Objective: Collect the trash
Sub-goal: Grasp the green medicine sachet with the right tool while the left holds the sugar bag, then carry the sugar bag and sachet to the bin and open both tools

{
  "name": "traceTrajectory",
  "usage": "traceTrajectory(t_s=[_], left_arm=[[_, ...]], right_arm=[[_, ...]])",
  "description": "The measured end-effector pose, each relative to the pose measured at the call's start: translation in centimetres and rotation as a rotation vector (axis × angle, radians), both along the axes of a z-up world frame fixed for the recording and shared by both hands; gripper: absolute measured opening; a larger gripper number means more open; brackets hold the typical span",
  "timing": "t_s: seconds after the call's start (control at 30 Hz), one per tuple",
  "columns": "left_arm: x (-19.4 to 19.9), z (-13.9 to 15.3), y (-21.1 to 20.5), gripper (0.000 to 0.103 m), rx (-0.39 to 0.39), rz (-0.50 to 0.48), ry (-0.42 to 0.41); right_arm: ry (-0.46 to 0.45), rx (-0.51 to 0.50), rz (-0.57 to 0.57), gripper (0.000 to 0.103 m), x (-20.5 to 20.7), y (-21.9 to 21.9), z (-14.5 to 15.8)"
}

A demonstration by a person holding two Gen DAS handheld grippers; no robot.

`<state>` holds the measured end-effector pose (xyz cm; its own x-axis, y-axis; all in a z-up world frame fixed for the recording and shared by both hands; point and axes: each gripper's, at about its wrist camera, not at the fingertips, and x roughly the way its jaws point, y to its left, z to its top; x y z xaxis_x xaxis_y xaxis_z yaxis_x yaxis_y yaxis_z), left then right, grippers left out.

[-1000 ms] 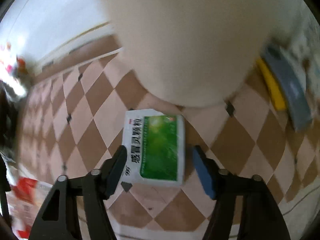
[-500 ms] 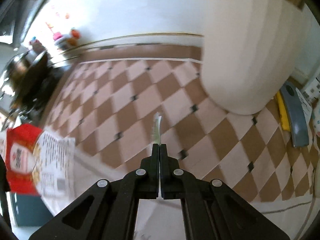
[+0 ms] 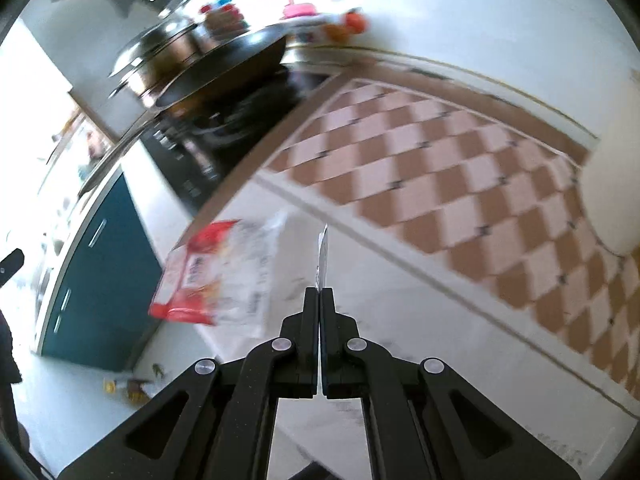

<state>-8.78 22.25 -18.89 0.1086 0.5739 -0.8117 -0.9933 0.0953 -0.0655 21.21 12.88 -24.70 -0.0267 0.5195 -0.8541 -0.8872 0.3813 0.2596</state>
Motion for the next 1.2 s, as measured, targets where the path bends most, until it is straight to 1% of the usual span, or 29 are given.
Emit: traceTrajectory(t_s=[0.03,0.1,0.17,0.2,0.27,0.33,0.4,0.43,0.47,0.53,0.63,0.67,0.77,0.8,0.9,0.93,1.0,1.07,1.1,1.13,1.17,1.2], left_arm=[[-1.0,-1.5,0.6,0.004,-0.048,0.005,-0.042],[-3.0,-6.0,2.0,0.005,-0.173,0.03,-0.125],[-4.0,-9.6,2.9,0.004,-0.261,0.043,-0.22],[-4.6,-11.9,3.5,0.004,-0.316,0.05,-0.308],[-5.1,-15.0,4.2,0.004,-0.377,0.049,-0.449],[-4.9,-17.7,4.9,0.005,-0.411,0.039,-0.564],[-4.8,-19.1,5.2,0.007,-0.43,0.039,-0.645],[-4.7,-19.8,5.3,0.013,-0.43,0.041,-0.696],[-4.6,-20.1,5.4,0.021,-0.425,0.045,-0.725],[-5.1,-20.3,5.5,0.022,-0.405,0.054,-0.772],[-5.4,-20.2,6.1,0.028,-0.38,0.077,-0.813],[-5.7,-20.2,6.4,0.029,-0.361,0.085,-0.854],[-5.7,-19.9,7.3,0.032,-0.313,0.088,-0.938],[-5.5,-19.7,7.5,0.032,-0.303,0.084,-0.947],[-4.8,-19.1,8.3,0.032,-0.281,0.071,-0.936],[-4.7,-18.8,8.4,0.032,-0.271,0.068,-0.925],[-3.8,-18.3,8.8,0.032,-0.27,0.048,-0.878],[-2.8,-18.1,9.3,0.032,-0.281,0.048,-0.803],[-2.3,-17.9,9.5,0.031,-0.267,0.049,-0.761],[-1.7,-17.5,9.7,0.028,-0.251,0.039,-0.71],[-1.3,-17.2,9.7,0.02,-0.234,0.028,-0.67],[-0.9,-16.7,9.6,0.017,-0.211,0.012,-0.632]], right_arm=[[0.005,-0.005,0.014,0.0,-1.1,0.7,-0.4],[0.019,-0.02,0.035,0.0,-3.2,2.2,-1.5],[0.023,-0.032,0.05,0.0,-4.5,3.2,-2.4],[0.023,-0.039,0.053,0.0,-4.9,3.7,-2.8],[0.009,-0.057,0.065,0.0,-5.7,5.2,-4.0],[-0.01,-0.069,0.074,0.0,-5.7,6.5,-5.1],[-0.035,-0.086,0.077,0.0,-5.7,8.0,-6.3],[-0.037,-0.096,0.078,0.0,-5.6,8.5,-6.8],[-0.026,-0.112,0.077,0.0,-5.4,9.2,-7.6],[-0.022,-0.136,0.083,0.0,-5.1,9.9,-8.4],[-0.016,-0.173,0.104,0.0,-4.8,10.8,-9.9],[-0.013,-0.184,0.109,0.0,-4.7,11.1,-10.4],[-0.015,-0.195,0.119,0.0,-4.5,11.5,-10.9],[-0.01,-0.198,0.117,0.0,-4.3,11.6,-11.0],[-0.005,-0.207,0.119,0.0,-4.0,12.0,-11.2],[-0.005,-0.208,0.121,0.0,-4.0,12.1,-11.3],[-0.004,-0.212,0.124,0.0,-4.0,12.3,-11.5],[-0.003,-0.214,0.129,0.0,-4.0,12.4,-11.6],[-0.004,-0.215,0.131,0.0,-4.0,12.4,-11.7],[-0.004,-0.216,0.134,0.0,-4.1,12.5,-11.7],[-0.004,-0.216,0.134,0.0,-4.1,12.5,-11.7],[-0.003,-0.215,0.135,0.0,-4.1,12.5,-11.7]])
